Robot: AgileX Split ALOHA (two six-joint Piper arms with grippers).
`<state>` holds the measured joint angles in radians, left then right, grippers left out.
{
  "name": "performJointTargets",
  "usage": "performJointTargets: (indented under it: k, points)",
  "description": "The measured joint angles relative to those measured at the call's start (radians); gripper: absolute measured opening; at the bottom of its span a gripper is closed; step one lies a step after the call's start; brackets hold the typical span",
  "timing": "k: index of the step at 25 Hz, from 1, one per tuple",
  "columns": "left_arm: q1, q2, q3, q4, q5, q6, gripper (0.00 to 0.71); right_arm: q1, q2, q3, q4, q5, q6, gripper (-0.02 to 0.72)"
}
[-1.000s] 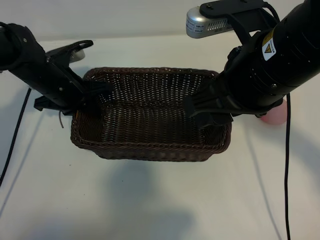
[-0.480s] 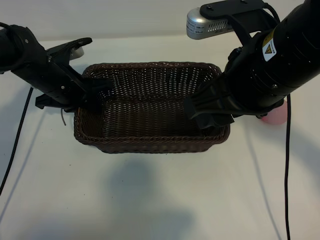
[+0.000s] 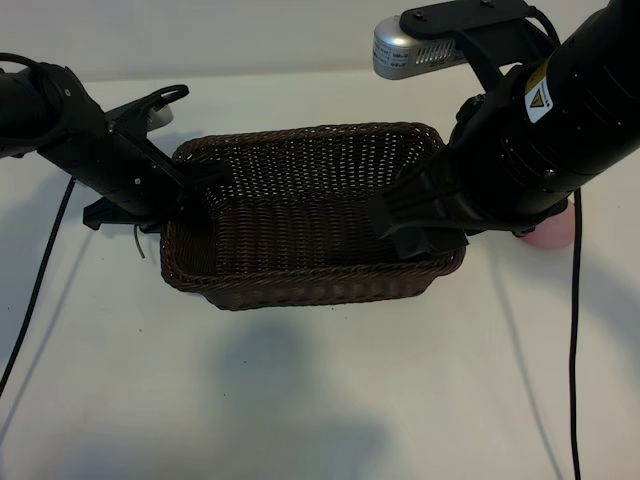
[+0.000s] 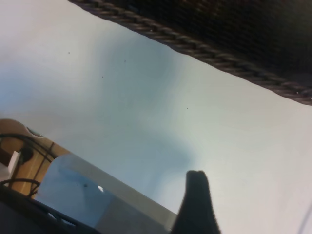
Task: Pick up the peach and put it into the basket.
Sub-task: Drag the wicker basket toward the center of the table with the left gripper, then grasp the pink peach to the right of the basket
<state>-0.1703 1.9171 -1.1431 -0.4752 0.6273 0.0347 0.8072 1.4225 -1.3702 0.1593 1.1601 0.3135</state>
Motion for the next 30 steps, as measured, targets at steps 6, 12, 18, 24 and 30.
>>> performJointTargets:
  k: [6, 12, 18, 24, 30]
  points:
    - [0.0, 0.0, 0.0, -0.006, -0.002, -0.003, 0.184, 0.0, 0.0, 0.0, 0.0, 0.0, 0.0, 0.552]
    - [0.0, -0.008, -0.005, -0.016, 0.018, -0.015, 0.428, 0.0, 0.0, 0.0, 0.0, 0.0, 0.0, 0.552]
    - [0.0, -0.092, -0.006, 0.011, 0.054, -0.042, 0.535, 0.0, 0.0, 0.0, 0.0, 0.0, 0.0, 0.552]
    - [0.0, -0.214, -0.006, 0.081, 0.116, -0.082, 0.539, 0.0, 0.0, 0.0, 0.0, 0.0, 0.0, 0.552]
    - [0.0, -0.374, -0.006, 0.097, 0.217, -0.094, 0.541, 0.0, 0.0, 0.0, 0.0, 0.0, 0.0, 0.552]
